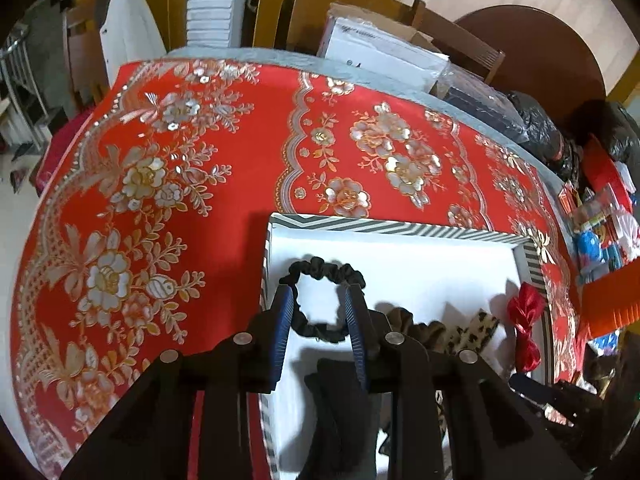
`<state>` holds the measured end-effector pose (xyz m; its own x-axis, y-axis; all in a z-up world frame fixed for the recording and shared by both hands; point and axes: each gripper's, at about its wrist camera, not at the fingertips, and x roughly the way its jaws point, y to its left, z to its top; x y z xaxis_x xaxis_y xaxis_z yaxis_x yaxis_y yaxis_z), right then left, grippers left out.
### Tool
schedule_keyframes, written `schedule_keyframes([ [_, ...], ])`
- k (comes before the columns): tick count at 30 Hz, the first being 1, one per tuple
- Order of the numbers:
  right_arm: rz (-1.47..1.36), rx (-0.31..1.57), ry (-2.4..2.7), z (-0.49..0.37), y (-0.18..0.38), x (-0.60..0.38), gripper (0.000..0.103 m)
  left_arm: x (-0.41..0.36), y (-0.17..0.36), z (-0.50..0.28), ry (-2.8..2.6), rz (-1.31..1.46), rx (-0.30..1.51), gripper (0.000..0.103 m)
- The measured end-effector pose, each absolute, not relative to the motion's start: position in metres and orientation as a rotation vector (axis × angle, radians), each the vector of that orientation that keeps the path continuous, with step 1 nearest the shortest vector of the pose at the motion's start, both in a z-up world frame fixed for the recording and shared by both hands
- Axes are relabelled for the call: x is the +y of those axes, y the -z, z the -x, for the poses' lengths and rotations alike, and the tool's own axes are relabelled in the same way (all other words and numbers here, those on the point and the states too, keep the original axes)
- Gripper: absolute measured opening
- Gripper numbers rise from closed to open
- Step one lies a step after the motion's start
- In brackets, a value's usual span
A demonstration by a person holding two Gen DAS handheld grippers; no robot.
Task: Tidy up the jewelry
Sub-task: 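Withdraw both grippers from the tray toward the remaining bracelets on the cloth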
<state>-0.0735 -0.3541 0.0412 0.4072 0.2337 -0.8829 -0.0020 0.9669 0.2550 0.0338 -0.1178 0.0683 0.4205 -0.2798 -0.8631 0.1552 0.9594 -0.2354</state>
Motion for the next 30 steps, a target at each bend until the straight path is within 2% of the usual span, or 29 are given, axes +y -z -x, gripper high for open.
schedule_keyframes([
  [13, -0.194, 1.068, -0.157, 0.105, -0.073, -0.346, 0.039, -0.132, -0.091, 0.028, 0.267, 0.056, 1.043, 0.018],
  [30, -0.154, 1.016, -0.148, 0.184, -0.095, -0.359, 0.044, -0.152, -0.089, 0.126, 0.265, -0.013, 1.033, 0.018],
])
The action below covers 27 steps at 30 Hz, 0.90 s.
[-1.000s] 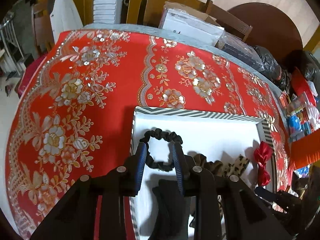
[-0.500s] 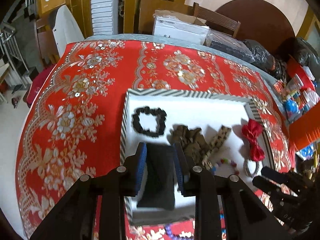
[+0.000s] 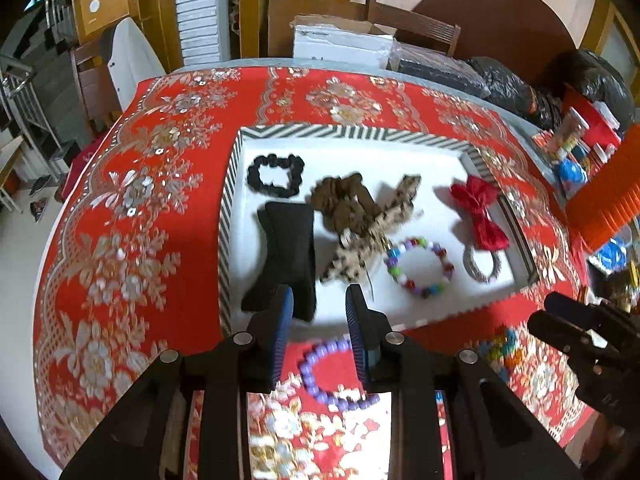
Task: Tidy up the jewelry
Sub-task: 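Withdraw both grippers from the tray toward the remaining bracelets on the cloth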
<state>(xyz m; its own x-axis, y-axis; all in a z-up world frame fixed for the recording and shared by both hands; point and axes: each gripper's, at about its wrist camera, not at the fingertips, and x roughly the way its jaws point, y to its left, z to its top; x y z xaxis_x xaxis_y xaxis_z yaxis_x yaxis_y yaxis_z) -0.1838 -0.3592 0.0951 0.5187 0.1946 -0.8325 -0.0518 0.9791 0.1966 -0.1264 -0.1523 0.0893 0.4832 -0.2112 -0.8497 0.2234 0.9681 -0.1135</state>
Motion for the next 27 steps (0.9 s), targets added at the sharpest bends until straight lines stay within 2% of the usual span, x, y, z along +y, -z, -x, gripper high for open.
schedule_keyframes([
  [27, -0.156, 1.033, -0.138, 0.256, -0.084, -0.391, 0.046, -0.173, -0.087, 0.198, 0.260, -0.066, 1.033, 0.018],
])
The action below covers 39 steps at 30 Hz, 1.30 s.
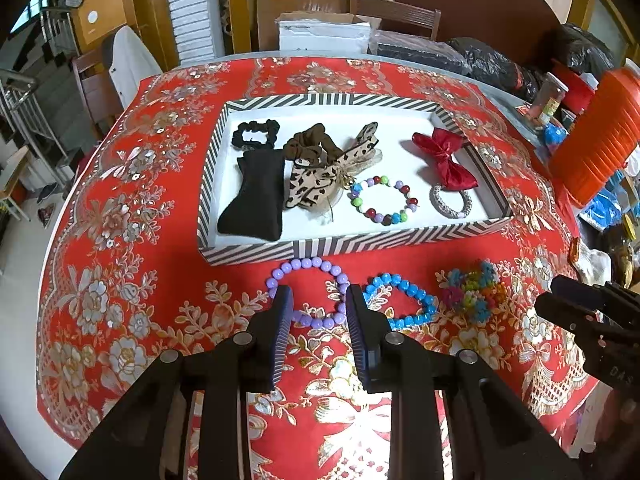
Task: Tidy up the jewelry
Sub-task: 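Withdraw both grippers from the tray toward the remaining bracelets on the cloth, then grasp the purple bead bracelet with the left gripper while the right grasps a multicolour bead strand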
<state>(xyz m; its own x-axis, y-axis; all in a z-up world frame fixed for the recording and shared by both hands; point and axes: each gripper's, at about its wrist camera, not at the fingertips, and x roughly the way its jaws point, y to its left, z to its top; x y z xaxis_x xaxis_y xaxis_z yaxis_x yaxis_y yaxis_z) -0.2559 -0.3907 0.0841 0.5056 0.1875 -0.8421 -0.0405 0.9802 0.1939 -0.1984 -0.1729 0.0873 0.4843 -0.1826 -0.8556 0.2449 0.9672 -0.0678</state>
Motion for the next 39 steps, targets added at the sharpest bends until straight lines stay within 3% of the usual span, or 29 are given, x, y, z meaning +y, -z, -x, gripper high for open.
schedule_keyframes([
  [21, -0.248, 1.100, -0.105, 0.267, -0.052, -0.426, 0.046, -0.120, -0.057, 0.187, 0.206, 0.126, 1.169, 0.019],
  [39, -0.282, 1.135, -0.125, 0.203, -0.026, -0.419, 0.042, -0.110, -0.040, 0.171, 0.221, 0.163, 1.225, 0.019],
])
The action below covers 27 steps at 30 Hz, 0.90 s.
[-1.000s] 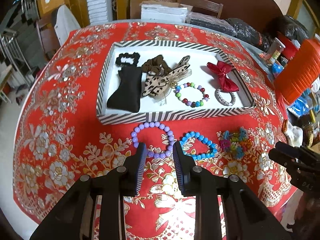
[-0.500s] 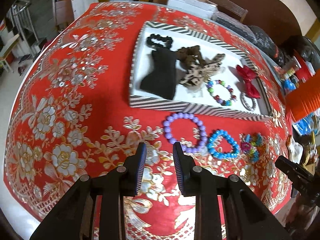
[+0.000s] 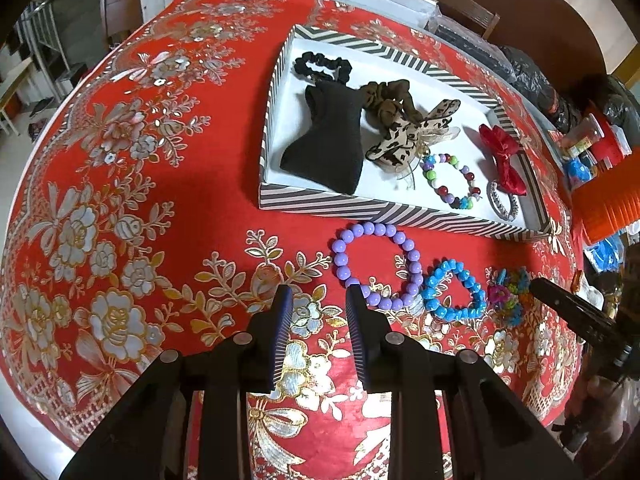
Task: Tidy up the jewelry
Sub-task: 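Grasp the purple bead bracelet with the left gripper while the right grasps a multicolour bead strand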
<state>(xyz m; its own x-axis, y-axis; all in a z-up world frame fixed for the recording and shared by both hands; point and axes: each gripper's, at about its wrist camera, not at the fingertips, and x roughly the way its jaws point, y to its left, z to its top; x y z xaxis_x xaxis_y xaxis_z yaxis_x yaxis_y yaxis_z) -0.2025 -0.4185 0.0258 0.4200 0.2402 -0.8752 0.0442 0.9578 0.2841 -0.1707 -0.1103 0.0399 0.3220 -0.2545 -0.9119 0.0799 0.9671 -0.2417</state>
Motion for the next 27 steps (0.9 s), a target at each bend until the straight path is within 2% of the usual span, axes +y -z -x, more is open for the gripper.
schedule_keyframes([
  [2, -0.277, 1.141, -0.132, 0.198, -0.020, -0.416, 0.041, -0.111, -0.038, 0.168, 0.226, 0.165, 1.232, 0.019],
  [4, -0.283, 1.144, -0.142, 0.197, -0.017, -0.415, 0.017, -0.111, -0.036, 0.166, 0.226, 0.162, 1.236, 0.019],
  [6, -0.304, 1.134, -0.151, 0.200, -0.021, -0.416, 0.012, -0.111, -0.034, 0.163, 0.227, 0.162, 1.242, 0.019],
  [19, -0.364, 0.947, -0.209, 0.232, -0.107, -0.430, 0.012, -0.115, -0.030, 0.148, 0.249, 0.192, 1.250, 0.019],
  [27, -0.366, 0.906, -0.188, 0.239, -0.128, -0.441, 0.012, -0.123, -0.019, 0.142, 0.259, 0.175, 1.267, 0.022],
])
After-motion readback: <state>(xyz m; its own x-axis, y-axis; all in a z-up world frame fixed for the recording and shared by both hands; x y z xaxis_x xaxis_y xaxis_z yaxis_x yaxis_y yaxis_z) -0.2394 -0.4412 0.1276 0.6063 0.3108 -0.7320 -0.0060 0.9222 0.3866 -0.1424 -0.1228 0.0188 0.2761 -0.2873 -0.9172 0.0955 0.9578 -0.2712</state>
